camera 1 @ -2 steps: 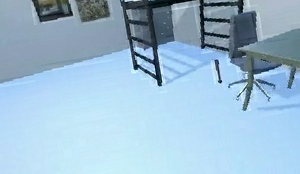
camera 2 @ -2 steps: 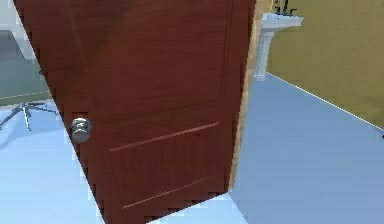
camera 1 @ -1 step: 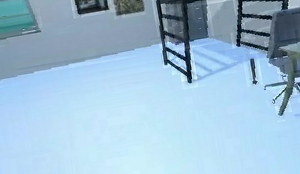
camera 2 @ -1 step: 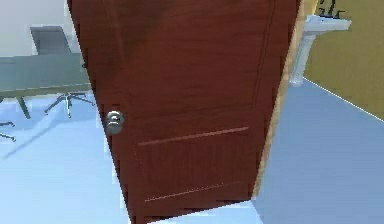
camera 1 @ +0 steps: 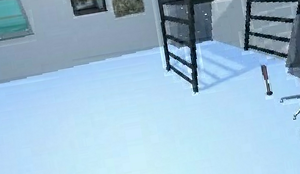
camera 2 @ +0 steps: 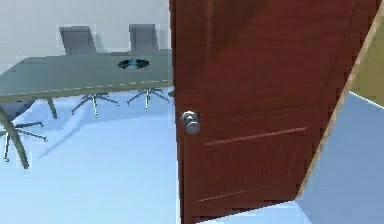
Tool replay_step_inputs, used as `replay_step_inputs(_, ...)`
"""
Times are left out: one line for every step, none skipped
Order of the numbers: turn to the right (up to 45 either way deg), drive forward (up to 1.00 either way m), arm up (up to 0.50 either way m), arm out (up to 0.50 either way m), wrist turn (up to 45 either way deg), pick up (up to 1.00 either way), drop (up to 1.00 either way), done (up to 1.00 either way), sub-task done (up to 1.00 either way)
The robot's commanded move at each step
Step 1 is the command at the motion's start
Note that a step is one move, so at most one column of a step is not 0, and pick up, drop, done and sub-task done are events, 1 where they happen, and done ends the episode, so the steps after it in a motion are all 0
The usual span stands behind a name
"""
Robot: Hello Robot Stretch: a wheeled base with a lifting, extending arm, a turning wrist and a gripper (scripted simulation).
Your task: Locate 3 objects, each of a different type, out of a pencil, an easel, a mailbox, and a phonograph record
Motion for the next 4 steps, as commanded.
replay_step_inputs(45.0, 0.00, 0.00, 0.00, 0.0, 0.00, 0.00, 0.00, 0.00)
replay_step_inputs(0.0, 0.70, 0.00, 0.00, 0.0, 0.00, 0.00, 0.00, 0.00)
replay_step_inputs(45.0, 0.00, 0.00, 0.00, 0.0, 0.00, 0.00, 0.00, 0.00)
replay_step_inputs(0.0, 0.55, 0.00, 0.00, 0.0, 0.00, 0.00, 0.00, 0.00)
